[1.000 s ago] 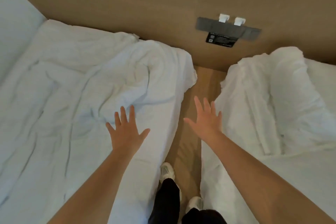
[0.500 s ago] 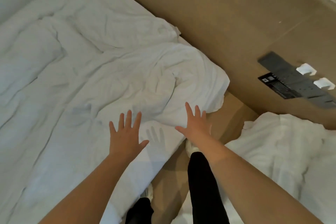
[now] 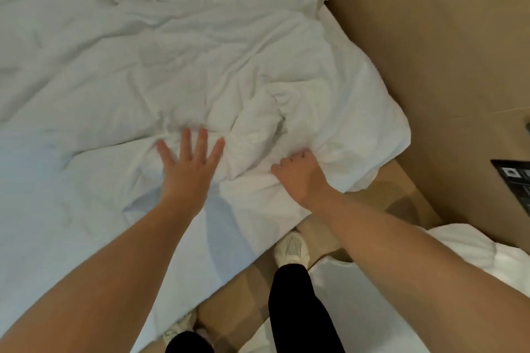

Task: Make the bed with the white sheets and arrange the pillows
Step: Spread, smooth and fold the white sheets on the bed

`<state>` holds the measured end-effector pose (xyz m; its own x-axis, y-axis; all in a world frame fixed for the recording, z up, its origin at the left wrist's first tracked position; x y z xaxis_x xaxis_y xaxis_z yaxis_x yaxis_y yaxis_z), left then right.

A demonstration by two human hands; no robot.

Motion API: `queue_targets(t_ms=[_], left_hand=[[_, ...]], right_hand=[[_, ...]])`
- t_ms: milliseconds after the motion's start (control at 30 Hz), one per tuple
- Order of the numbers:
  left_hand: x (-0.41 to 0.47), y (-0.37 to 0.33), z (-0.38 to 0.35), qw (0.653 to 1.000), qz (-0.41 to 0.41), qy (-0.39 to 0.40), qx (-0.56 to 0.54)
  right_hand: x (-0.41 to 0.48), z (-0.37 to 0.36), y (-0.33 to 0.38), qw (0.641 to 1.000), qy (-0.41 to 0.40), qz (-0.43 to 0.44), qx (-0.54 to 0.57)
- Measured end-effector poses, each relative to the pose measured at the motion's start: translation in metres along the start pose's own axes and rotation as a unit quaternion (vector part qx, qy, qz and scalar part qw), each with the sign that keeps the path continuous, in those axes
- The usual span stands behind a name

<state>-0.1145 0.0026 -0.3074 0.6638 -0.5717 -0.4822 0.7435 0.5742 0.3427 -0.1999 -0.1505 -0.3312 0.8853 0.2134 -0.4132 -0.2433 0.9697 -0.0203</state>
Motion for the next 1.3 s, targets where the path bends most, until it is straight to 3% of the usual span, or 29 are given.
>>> queue_targets(t_ms=[100, 200, 267, 333, 367, 433, 500, 533, 600, 667, 700, 733, 767, 833, 900, 967, 1000, 1033, 1067, 1100, 1133, 1200, 1233, 1267, 1300], left_hand=[[0.008, 0.017, 0.014, 0.998, 0.017, -0.032, -0.058], [0.021, 0.054, 0.052, 0.96, 0.118, -0.054, -0.248], [0.038, 0.088, 0.069, 0.902, 0.176, -0.028, -0.394], [0.049, 0.119, 0.082, 0.844, 0.194, 0.046, -0.498], [0.049, 0.129, 0.085, 0.834, 0.196, 0.076, -0.511], [0.049, 0.127, 0.08, 0.852, 0.175, 0.106, -0.482], [0.049, 0.111, 0.067, 0.889, 0.152, 0.087, -0.424], [0.044, 0.101, 0.058, 0.903, 0.153, 0.065, -0.396], [0.03, 0.085, 0.049, 0.925, 0.164, 0.002, -0.342], [0.018, 0.068, 0.052, 0.946, 0.139, -0.073, -0.283], [0.012, 0.06, 0.054, 0.949, 0.125, -0.093, -0.273], [0.008, 0.055, 0.052, 0.951, 0.119, -0.095, -0.267], [0.003, 0.053, 0.049, 0.951, 0.121, -0.087, -0.269], [-0.003, 0.054, 0.043, 0.949, 0.131, -0.067, -0.278], [-0.006, 0.054, 0.036, 0.939, 0.12, 0.01, -0.323], [-0.011, 0.052, 0.031, 0.889, 0.103, 0.147, -0.421], [-0.013, 0.058, 0.034, 0.861, 0.117, 0.187, -0.459], [-0.01, 0.07, 0.039, 0.847, 0.144, 0.178, -0.479], [-0.002, 0.09, 0.048, 0.851, 0.177, 0.128, -0.477], [0.005, 0.111, 0.055, 0.864, 0.206, 0.071, -0.455], [0.011, 0.124, 0.059, 0.876, 0.219, 0.029, -0.429], [0.019, 0.125, 0.052, 0.877, 0.208, 0.04, -0.43], [0.02, 0.115, 0.043, 0.868, 0.196, 0.074, -0.449], [0.02, 0.101, 0.031, 0.861, 0.181, 0.106, -0.463], [0.017, 0.084, 0.021, 0.862, 0.16, 0.135, -0.462]], right_hand=[[0.008, 0.035, -0.048, 0.999, 0.017, 0.021, -0.022], [0.024, 0.083, -0.11, 0.996, -0.022, -0.023, -0.078], [0.027, 0.108, -0.145, 0.989, -0.045, -0.081, -0.117], [0.023, 0.114, -0.171, 0.982, -0.048, -0.154, -0.095], [0.017, 0.118, -0.179, 0.976, -0.054, -0.2, -0.072], [-0.005, 0.116, -0.19, 0.943, -0.064, -0.326, 0.02], [-0.039, 0.082, -0.186, 0.863, -0.012, -0.48, 0.161], [-0.058, 0.055, -0.176, 0.796, 0.016, -0.554, 0.243], [-0.085, 0.009, -0.146, 0.62, 0.028, -0.664, 0.416], [-0.091, -0.021, -0.115, 0.436, 0.008, -0.698, 0.568], [-0.088, -0.027, -0.102, 0.37, 0.0, -0.696, 0.616], [-0.082, -0.027, -0.096, 0.335, -0.015, -0.685, 0.647], [-0.076, -0.024, -0.094, 0.324, -0.038, -0.673, 0.664], [-0.064, -0.009, -0.1, 0.349, -0.07, -0.653, 0.668], [-0.06, 0.014, -0.111, 0.409, -0.079, -0.636, 0.649], [-0.065, 0.027, -0.126, 0.487, -0.051, -0.636, 0.597], [-0.07, 0.03, -0.133, 0.513, -0.025, -0.64, 0.572], [-0.073, 0.036, -0.137, 0.522, -0.007, -0.638, 0.565], [-0.069, 0.042, -0.141, 0.515, -0.008, -0.628, 0.583], [-0.064, 0.046, -0.146, 0.483, -0.034, -0.619, 0.618], [-0.06, 0.046, -0.148, 0.421, -0.064, -0.623, 0.656], [-0.055, 0.049, -0.152, 0.32, -0.118, -0.642, 0.687], [-0.054, 0.048, -0.153, 0.298, -0.14, -0.651, 0.684], [-0.054, 0.042, -0.153, 0.303, -0.146, -0.658, 0.673], [-0.051, 0.037, -0.154, 0.342, -0.143, -0.653, 0.661]])
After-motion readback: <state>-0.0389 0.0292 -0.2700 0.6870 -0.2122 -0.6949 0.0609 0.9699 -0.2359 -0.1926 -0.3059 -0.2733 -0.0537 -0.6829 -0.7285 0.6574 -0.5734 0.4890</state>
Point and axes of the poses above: each hand's wrist, its own x-axis towards the middle knuckle, its own z-axis out of the back of the hand, y = z × x, the point moved 9 cm from there along x, towards the middle knuckle, and after that the axes turned 12 degrees about -y, right-handed, at the moved point
